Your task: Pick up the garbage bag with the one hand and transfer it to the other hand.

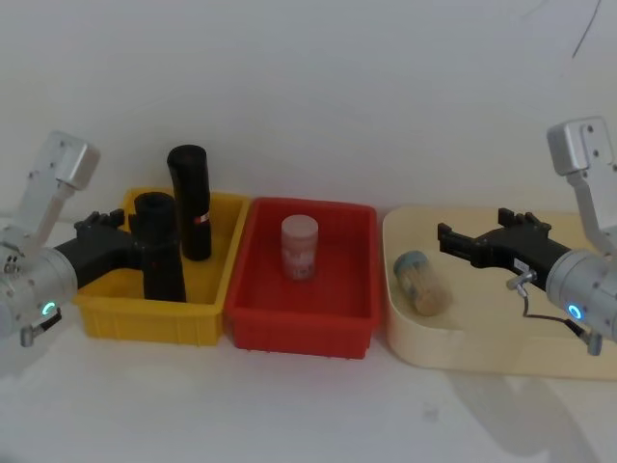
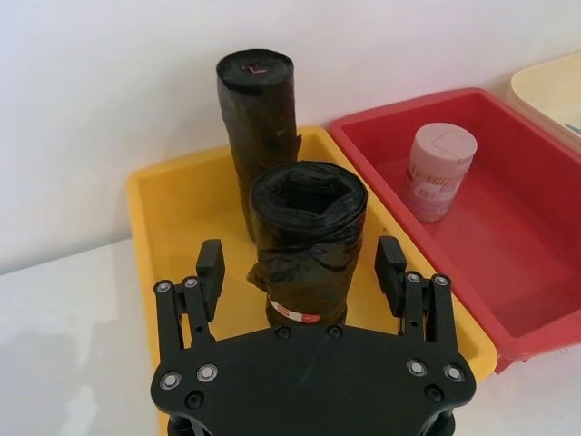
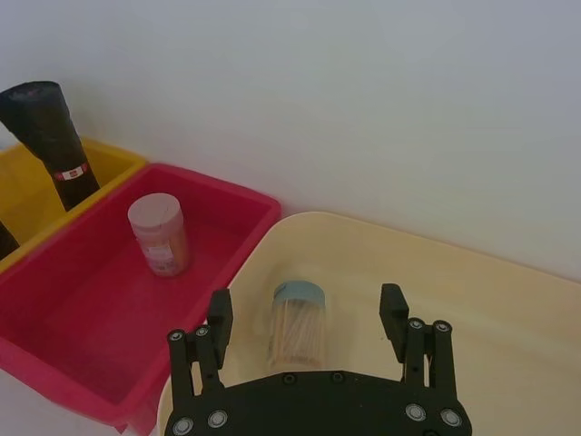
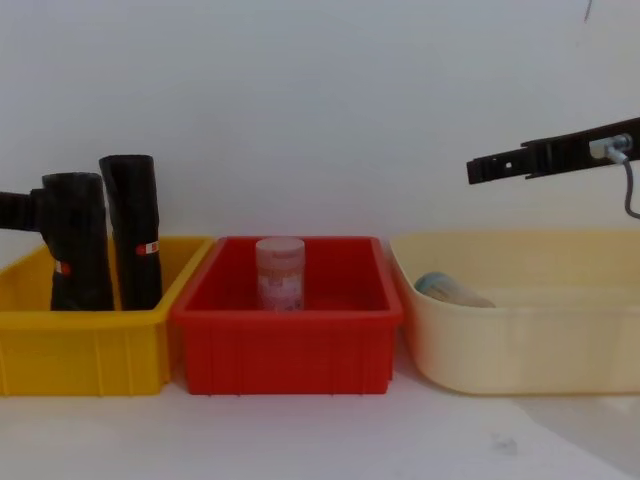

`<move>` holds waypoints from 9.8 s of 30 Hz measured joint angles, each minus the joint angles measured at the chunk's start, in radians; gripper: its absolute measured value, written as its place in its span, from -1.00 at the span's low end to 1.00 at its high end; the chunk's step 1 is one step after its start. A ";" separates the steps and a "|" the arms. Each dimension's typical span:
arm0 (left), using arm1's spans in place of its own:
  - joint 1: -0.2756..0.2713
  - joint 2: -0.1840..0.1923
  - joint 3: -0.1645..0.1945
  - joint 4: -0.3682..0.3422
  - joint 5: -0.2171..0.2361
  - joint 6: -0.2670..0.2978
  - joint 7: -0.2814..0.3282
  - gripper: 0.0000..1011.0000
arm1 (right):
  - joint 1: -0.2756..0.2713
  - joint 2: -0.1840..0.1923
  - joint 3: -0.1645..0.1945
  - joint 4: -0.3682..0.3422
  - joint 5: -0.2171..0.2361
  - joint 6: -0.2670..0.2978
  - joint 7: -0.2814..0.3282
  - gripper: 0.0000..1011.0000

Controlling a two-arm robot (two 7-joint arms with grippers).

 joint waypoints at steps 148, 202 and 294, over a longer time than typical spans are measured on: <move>-0.586 -0.258 0.315 0.655 -0.100 -0.391 -0.529 -0.20 | -0.001 0.000 0.000 0.000 -0.002 -0.004 0.000 0.98; -0.659 -0.317 0.347 0.771 -0.130 -0.408 -0.622 -0.20 | 0.103 -0.001 -0.112 0.074 -0.051 -0.141 0.076 0.98; -0.660 -0.318 0.347 0.772 -0.130 -0.408 -0.623 0.97 | 0.196 -0.133 -0.132 0.204 -0.148 -0.079 -0.039 0.10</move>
